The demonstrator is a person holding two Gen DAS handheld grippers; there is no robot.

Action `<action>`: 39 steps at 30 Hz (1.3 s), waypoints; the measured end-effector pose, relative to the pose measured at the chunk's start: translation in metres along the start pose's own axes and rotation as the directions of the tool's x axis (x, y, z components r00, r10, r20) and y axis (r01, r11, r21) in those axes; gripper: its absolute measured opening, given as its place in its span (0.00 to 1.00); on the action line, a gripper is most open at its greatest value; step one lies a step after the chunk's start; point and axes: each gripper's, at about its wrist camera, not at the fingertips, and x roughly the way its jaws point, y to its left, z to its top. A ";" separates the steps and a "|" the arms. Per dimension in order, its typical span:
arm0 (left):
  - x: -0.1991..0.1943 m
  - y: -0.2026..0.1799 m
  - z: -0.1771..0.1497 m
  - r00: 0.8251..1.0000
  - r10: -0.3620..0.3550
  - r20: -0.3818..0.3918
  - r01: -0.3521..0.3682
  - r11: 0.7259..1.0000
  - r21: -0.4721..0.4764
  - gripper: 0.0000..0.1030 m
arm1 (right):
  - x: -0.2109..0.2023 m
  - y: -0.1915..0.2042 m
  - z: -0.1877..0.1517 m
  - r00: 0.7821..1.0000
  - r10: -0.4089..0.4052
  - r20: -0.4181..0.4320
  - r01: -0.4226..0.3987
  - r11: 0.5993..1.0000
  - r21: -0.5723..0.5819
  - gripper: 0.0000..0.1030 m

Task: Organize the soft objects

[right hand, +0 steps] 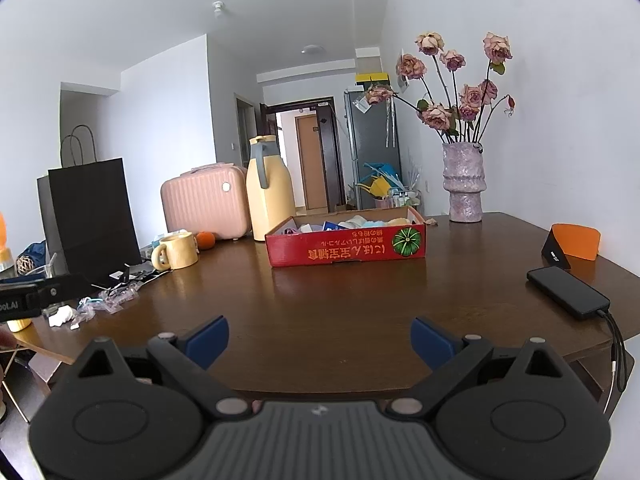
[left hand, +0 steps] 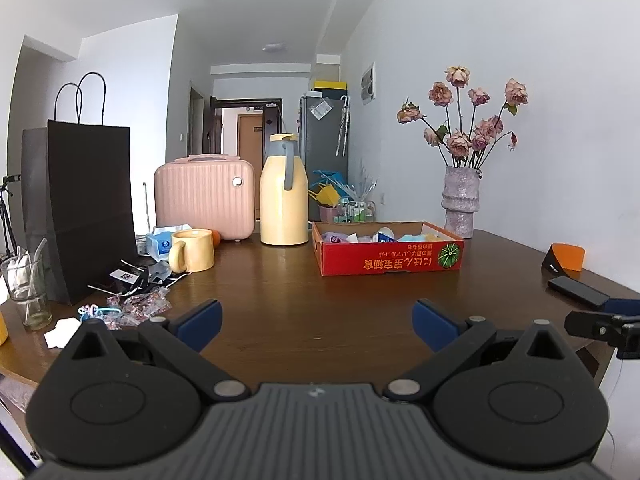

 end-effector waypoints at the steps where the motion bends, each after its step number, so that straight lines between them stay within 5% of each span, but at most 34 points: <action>1: 0.000 -0.001 0.000 1.000 0.000 0.000 0.000 1.000 0.007 1.00 | 0.000 0.000 0.000 1.000 -0.001 0.002 0.001 1.000 0.001 0.95; 39: -0.001 -0.003 -0.002 1.000 -0.003 0.005 0.003 1.000 0.023 1.00 | 0.000 -0.002 -0.002 1.000 -0.007 -0.001 0.007 1.000 0.010 0.95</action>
